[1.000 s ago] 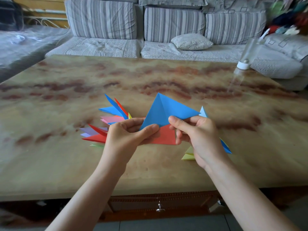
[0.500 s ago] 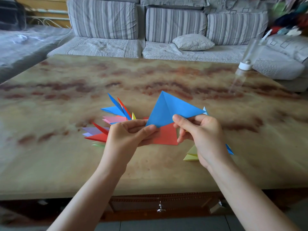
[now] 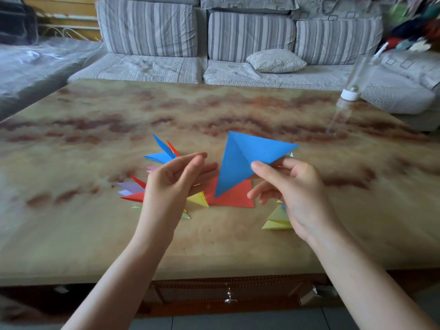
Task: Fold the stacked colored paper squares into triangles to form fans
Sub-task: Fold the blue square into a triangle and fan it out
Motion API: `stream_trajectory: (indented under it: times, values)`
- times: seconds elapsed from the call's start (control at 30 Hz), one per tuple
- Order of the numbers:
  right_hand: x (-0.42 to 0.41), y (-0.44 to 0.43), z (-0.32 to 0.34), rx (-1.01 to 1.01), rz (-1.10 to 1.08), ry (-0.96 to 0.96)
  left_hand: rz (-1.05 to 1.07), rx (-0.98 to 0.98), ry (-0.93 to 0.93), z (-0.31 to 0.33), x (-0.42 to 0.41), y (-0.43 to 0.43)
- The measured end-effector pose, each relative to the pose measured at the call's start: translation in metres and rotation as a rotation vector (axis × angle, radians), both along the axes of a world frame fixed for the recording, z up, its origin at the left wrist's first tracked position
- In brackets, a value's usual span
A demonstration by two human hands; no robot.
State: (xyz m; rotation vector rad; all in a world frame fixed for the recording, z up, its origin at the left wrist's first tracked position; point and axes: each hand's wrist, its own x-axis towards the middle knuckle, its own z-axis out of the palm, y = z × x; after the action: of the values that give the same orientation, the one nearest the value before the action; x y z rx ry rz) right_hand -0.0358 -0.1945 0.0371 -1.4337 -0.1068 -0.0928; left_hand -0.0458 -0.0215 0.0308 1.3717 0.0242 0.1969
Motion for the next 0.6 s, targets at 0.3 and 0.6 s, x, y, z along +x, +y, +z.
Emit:
stream_trajectory:
  times: [0.3,0.6]
  values:
    - [-0.002,0.001,-0.006,-0.242,0.189,-0.023,-0.128,-0.01,0.114,-0.001,0.001,-0.002]
    - [-0.009,0.006,-0.006,-0.307,0.245,-0.199,-0.09,-0.181,0.121,-0.01,0.006,0.004]
